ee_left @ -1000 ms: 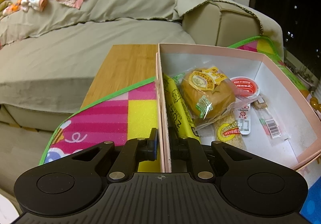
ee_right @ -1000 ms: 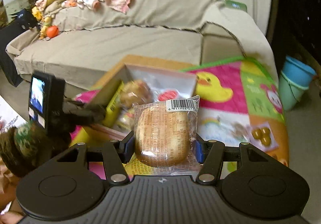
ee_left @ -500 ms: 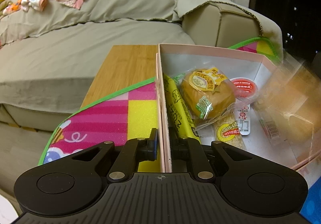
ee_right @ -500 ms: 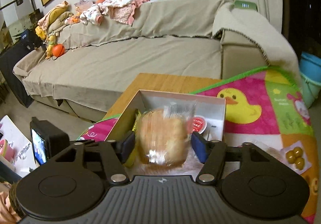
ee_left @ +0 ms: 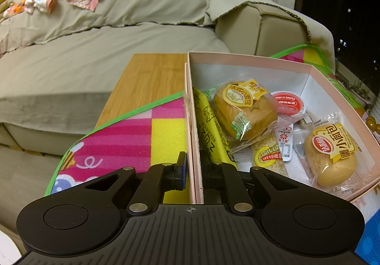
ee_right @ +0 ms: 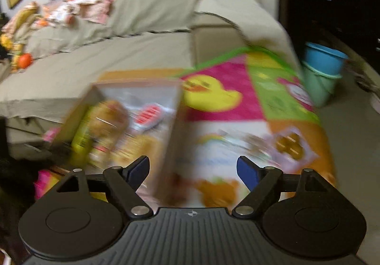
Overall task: Organize objects
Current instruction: 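Move the right tool toward the clear packet lying on the mat, then grasp the clear barcode-labelled packet with the right tool, then carry the clear packet into the box and release it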
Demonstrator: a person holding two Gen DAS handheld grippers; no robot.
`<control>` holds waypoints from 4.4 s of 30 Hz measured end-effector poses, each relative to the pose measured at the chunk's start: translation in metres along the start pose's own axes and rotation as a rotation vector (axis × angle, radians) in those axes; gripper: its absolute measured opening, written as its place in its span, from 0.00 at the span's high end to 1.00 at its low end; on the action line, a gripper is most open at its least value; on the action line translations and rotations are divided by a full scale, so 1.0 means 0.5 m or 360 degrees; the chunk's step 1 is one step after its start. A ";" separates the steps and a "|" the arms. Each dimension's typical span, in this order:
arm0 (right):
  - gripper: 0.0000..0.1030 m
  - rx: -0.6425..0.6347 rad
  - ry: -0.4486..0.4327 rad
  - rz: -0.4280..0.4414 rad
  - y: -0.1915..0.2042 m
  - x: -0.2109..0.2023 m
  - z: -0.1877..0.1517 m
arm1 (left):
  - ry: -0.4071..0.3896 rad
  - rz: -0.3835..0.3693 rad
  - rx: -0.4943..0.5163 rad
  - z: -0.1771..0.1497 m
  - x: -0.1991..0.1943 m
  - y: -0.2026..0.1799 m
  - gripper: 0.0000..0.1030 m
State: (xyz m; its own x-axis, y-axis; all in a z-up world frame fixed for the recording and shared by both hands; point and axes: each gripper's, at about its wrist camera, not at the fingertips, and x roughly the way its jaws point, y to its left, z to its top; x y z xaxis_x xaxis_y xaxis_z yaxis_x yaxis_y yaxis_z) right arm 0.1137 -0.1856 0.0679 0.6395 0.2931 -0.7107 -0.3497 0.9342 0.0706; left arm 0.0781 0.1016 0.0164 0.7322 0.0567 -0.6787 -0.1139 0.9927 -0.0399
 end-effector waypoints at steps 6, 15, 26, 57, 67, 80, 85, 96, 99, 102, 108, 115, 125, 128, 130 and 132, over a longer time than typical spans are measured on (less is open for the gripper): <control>0.21 0.0206 0.0072 -0.0132 -0.102 0.015 -0.059 | 0.0000 0.0000 0.0000 0.000 0.000 0.000 0.88; 0.21 0.0377 0.0064 -0.0230 -0.187 0.048 -0.065 | -0.0001 -0.0001 0.0000 0.000 0.000 0.000 0.88; 0.40 0.0228 0.0041 -0.0117 -0.189 0.147 0.046 | -0.0001 0.0000 -0.0001 -0.001 0.000 0.000 0.88; 0.23 0.0559 0.0133 -0.0145 -0.173 0.000 -0.137 | -0.0006 -0.0003 -0.0001 0.001 0.001 -0.004 0.88; 0.17 0.0209 -0.0021 -0.0079 -0.095 0.080 -0.120 | -0.0006 -0.0003 -0.0002 0.001 0.001 -0.004 0.88; 0.52 0.0007 0.0058 -0.0101 -0.066 0.047 -0.134 | -0.0007 -0.0003 -0.0003 0.001 0.002 -0.005 0.88; 0.64 -0.0055 0.0140 -0.0084 -0.061 0.017 -0.150 | -0.0008 -0.0003 -0.0003 0.000 0.001 -0.004 0.88; 0.67 -0.0038 0.0068 0.0162 -0.002 -0.131 -0.084 | -0.0016 -0.0019 0.0003 0.001 0.003 -0.007 0.88; 0.67 -0.0057 -0.0056 0.0260 0.031 -0.171 -0.020 | -0.0015 -0.0022 0.0004 0.002 0.003 -0.006 0.88; 0.67 -0.0046 -0.0161 0.0364 0.063 -0.185 0.053 | -0.0016 -0.0022 0.0004 0.002 0.003 -0.006 0.88; 0.53 0.0047 -0.0273 0.0430 0.125 -0.123 0.187 | -0.0012 -0.0026 0.0007 0.002 0.005 -0.006 0.88; 0.46 0.0031 -0.0145 0.0293 0.134 -0.023 0.186 | -0.0015 -0.0028 0.0006 0.001 0.006 -0.005 0.88; 0.31 0.0101 -0.0083 -0.0038 -0.016 0.018 0.111 | -0.0014 -0.0027 0.0005 0.001 0.007 -0.005 0.88; 0.26 0.0138 -0.0072 -0.0144 -0.069 0.029 0.083 | -0.0013 -0.0025 0.0004 0.001 0.007 -0.005 0.88; 0.24 0.0166 -0.0056 -0.0199 -0.101 0.042 0.064 | -0.0012 -0.0025 0.0004 0.001 0.007 -0.004 0.88; 0.23 0.0185 -0.0044 -0.0246 -0.127 0.053 0.049 | -0.0013 -0.0025 0.0003 0.001 0.008 -0.005 0.88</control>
State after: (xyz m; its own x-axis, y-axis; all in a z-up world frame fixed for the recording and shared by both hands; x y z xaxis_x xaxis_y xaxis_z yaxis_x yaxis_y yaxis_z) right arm 0.1694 -0.2322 0.0618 0.6987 0.1484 -0.6998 -0.1655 0.9852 0.0437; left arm 0.0816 0.0996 0.0144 0.7393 0.0417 -0.6721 -0.1007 0.9937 -0.0492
